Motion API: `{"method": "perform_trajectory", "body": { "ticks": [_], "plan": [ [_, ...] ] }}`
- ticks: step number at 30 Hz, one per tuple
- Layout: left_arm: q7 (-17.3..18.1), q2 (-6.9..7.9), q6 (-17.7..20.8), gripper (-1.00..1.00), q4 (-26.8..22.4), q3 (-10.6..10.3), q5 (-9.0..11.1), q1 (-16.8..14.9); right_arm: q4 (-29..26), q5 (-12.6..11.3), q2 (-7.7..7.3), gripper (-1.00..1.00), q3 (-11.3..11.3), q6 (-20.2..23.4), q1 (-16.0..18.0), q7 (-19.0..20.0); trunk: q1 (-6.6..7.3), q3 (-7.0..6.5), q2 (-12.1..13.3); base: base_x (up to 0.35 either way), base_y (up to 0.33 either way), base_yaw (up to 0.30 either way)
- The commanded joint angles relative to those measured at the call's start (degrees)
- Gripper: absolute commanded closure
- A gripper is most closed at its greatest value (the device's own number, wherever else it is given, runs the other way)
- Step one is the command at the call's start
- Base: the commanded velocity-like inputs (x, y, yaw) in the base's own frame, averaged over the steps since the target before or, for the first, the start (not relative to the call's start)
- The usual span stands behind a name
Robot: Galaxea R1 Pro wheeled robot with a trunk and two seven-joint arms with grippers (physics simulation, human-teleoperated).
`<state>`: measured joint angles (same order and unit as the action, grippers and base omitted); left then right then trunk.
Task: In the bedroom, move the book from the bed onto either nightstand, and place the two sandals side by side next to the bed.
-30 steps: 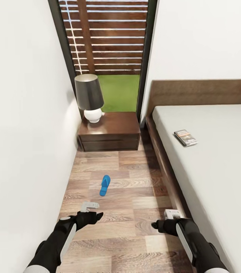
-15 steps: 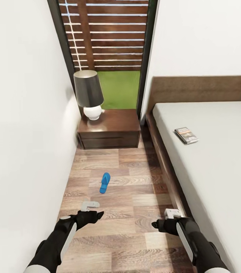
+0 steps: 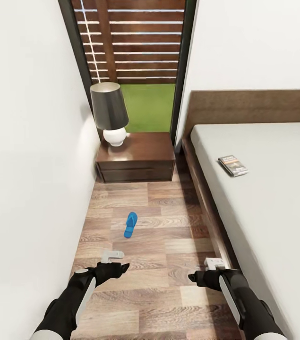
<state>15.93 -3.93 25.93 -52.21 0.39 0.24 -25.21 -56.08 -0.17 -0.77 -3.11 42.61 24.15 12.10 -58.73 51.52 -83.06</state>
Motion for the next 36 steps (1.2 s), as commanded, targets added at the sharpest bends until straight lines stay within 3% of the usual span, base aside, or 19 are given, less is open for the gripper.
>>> {"method": "perform_trajectory", "body": {
  "ticks": [1, 10, 36],
  "plan": [
    [0.15, -0.02, 0.35, -1.0, -0.08, 0.05, 0.02, -0.02, -0.07, 0.0, -0.01, -1.0, -0.07, 0.28, 0.02, 0.21, 0.0, 0.09, -0.02, 0.0, 0.0, 0.0],
    [0.23, -0.02, 0.35, -1.0, -0.08, 0.05, 0.03, -0.02, -0.08, 0.0, -0.02, -1.0, -0.1, 0.28, 0.02, 0.21, 0.0, 0.2, -0.02, 0.048, 0.0, 0.0],
    [0.16, -0.02, 0.26, -1.0, -0.01, 0.02, 0.11, -0.02, -0.08, 0.16, 0.0, -1.0, -0.03, 0.28, 0.02, 0.21, 0.0, 0.2, -0.02, 0.229, 0.0, 0.0]
  ]
}}
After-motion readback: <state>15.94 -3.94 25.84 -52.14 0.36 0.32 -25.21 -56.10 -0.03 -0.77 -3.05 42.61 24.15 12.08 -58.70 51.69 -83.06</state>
